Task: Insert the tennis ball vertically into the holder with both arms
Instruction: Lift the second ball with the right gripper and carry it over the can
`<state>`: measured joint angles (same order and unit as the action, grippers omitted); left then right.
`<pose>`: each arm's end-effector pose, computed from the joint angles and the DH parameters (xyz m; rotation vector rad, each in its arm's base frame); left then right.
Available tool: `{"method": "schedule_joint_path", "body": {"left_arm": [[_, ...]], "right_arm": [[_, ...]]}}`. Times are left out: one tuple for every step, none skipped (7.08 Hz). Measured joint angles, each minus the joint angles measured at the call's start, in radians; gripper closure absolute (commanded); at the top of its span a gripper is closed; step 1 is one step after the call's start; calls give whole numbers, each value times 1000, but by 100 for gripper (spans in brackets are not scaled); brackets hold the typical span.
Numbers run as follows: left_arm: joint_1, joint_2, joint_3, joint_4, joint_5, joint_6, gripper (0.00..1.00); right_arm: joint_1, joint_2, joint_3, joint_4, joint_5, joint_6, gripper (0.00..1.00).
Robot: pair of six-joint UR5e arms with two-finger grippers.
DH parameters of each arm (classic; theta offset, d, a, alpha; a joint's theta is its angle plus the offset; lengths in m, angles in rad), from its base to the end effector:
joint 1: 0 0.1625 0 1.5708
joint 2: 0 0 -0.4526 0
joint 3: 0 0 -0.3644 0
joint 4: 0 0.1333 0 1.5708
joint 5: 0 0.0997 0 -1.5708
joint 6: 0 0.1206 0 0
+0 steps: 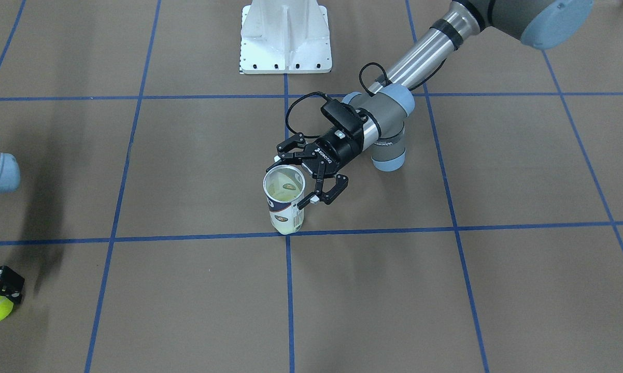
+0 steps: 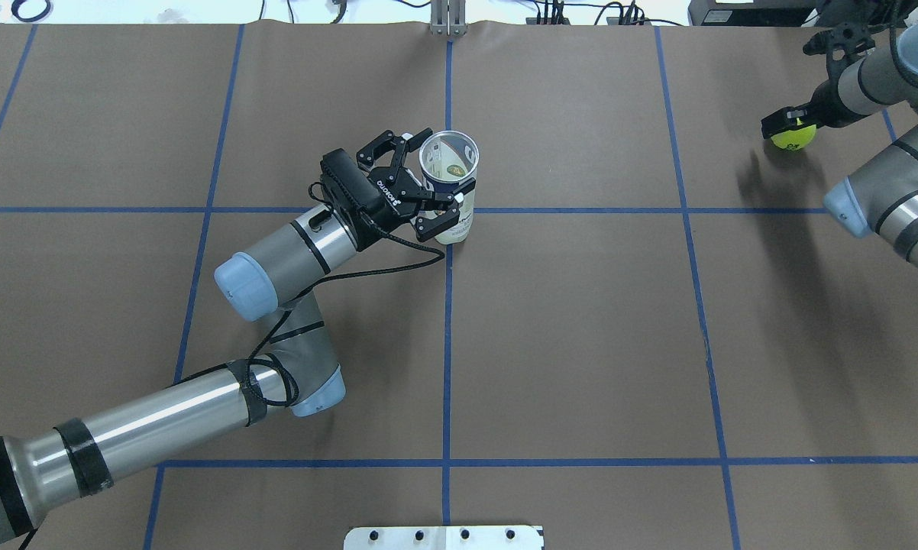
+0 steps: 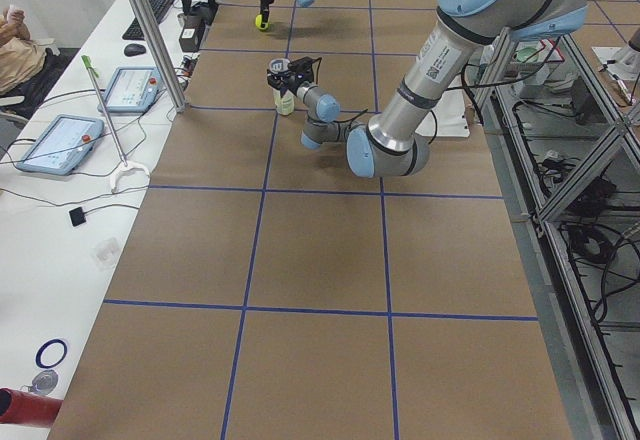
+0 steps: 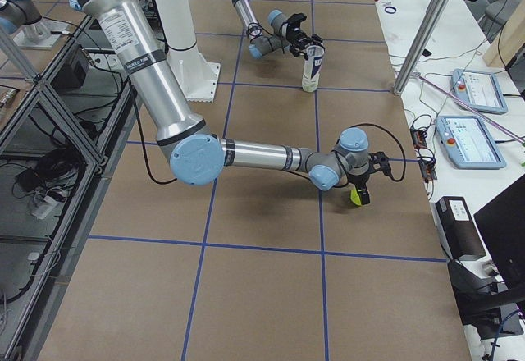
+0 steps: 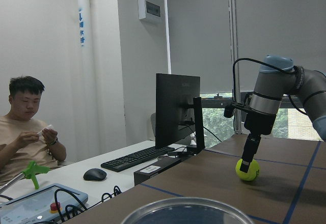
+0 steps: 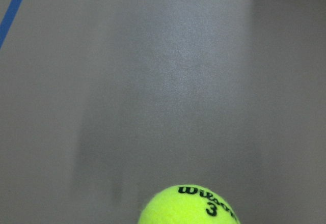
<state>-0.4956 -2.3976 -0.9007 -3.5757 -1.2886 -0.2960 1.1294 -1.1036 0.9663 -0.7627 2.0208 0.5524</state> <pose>0.5660 -0.4957 0.2648 1.7533 1.2254 0.1518 -0.2304 -0.6769 0.6396 0.3728 -0.6942 -0.0457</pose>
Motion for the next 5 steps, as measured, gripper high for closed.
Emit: {"method": "schedule_joint_path", "body": {"left_arm": [[1,0,0,0,0,0,1],[1,0,0,0,0,0,1],[1,-1,0,0,0,0,1],[0,-1,0,0,0,0,1],[0,-1,0,0,0,0,1]], "right_arm": [[-7,-6,-1,-1,-16,0,83],[-9,-11,-1,-4,-30,0,100],[-10,-13,0,-7,-38,3,100],[-11,-9,5,-9,-40,26,100],[-13,6,26,-12,-41,91,100]]}}
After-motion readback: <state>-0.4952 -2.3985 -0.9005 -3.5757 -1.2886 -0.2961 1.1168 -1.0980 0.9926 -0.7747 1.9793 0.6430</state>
